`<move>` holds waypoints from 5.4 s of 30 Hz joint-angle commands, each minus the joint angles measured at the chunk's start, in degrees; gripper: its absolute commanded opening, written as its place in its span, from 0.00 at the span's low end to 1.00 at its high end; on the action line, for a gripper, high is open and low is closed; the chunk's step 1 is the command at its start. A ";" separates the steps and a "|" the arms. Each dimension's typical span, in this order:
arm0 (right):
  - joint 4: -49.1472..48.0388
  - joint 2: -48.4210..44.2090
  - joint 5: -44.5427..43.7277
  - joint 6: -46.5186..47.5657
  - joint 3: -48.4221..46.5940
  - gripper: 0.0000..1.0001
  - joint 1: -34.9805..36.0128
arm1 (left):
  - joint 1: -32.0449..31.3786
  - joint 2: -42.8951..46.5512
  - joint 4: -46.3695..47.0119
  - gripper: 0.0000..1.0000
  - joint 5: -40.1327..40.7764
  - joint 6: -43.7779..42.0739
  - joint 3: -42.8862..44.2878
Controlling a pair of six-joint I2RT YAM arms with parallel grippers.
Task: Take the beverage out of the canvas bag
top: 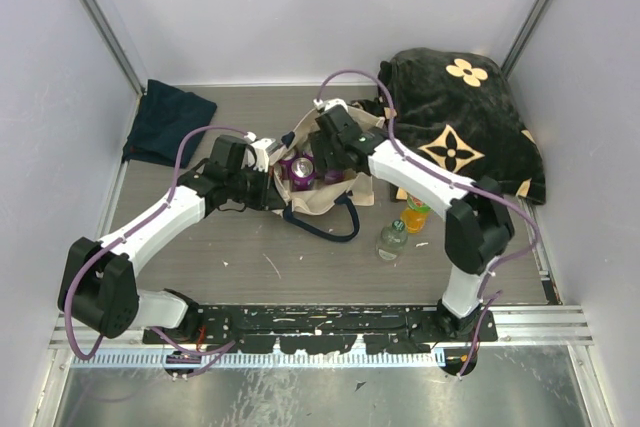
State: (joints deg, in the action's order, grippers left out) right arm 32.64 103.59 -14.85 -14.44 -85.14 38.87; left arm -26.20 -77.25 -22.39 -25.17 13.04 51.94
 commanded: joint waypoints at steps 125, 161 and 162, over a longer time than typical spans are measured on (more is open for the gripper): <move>-7.43 14.87 -3.38 -10.37 -15.34 0.84 0.59 | 0.18 0.27 -8.15 0.01 6.42 -1.67 3.20; -9.16 -5.42 -9.95 3.55 -19.21 0.00 4.04 | 0.18 -0.26 -7.32 0.01 6.97 -1.81 3.10; -8.69 -6.68 -10.78 4.24 -19.14 0.01 5.25 | 0.16 -0.19 -7.34 0.01 6.92 -1.82 3.15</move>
State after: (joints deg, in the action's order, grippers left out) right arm 28.56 107.74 -22.33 -14.15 -99.18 40.47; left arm -26.30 -76.36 -25.67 -20.82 12.05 55.53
